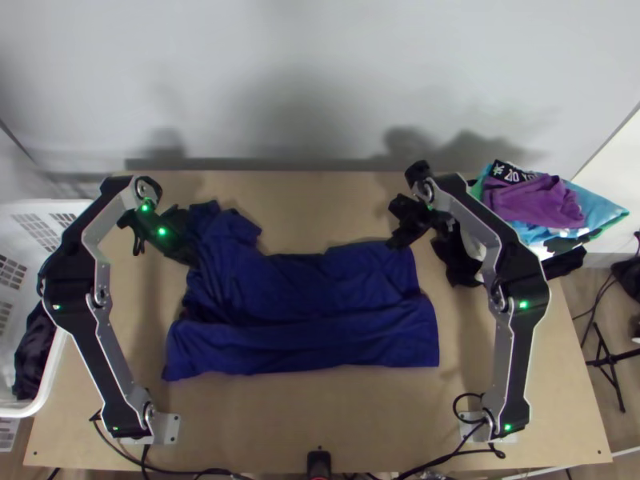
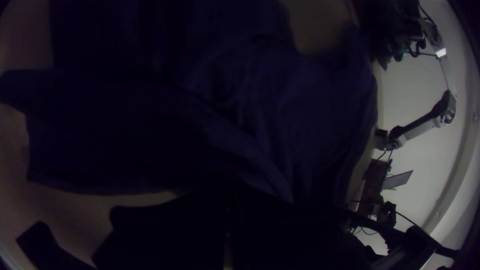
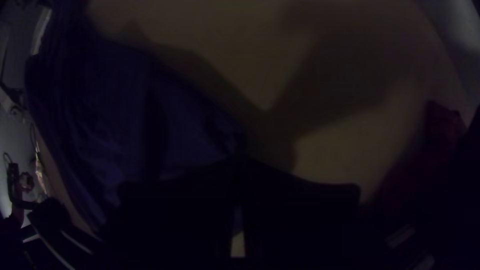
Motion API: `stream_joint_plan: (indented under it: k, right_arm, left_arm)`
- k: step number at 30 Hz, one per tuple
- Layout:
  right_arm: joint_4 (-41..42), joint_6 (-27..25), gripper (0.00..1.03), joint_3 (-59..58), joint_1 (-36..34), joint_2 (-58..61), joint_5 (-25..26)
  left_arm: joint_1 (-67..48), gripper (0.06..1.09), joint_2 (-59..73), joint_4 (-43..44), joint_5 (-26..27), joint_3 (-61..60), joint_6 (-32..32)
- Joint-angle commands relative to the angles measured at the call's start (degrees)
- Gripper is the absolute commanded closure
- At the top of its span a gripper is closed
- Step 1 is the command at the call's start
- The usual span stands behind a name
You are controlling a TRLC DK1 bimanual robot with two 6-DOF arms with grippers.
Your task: Fold the t-shirt
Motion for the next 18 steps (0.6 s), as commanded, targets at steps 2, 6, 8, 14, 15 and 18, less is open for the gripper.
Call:
stream_joint_plan:
  k: [2,6,8,14,15,18]
  right_arm:
    - [-1.1,-0.2,1.0,3.0,-2.1,-1.2,0.1]
    - [-1.1,0.1,1.0,3.2,-4.0,-3.5,-0.1]
    - [-1.1,0.0,1.0,3.3,-4.7,-4.2,-0.4]
    - [-2.1,0.0,1.0,3.2,-7.4,-6.0,-0.4]
    - [-2.9,-0.1,1.0,2.9,-7.8,-6.1,-0.6]
    - [-4.6,-1.1,1.0,1.6,-8.9,-5.9,-0.6]
  left_arm:
    - [2.0,1.05,-1.2,2.5,0.9,4.2,-2.8]
    - [4.1,1.05,-2.5,3.9,1.8,7.3,-4.5]
    - [4.2,1.05,-2.7,3.8,2.1,8.1,-4.5]
    - [5.0,1.05,-4.6,3.5,3.6,8.8,-4.7]
    - [5.4,1.05,-5.0,3.0,4.3,8.7,-4.7]
    - [6.4,1.05,-4.6,2.4,4.2,7.9,-3.7]
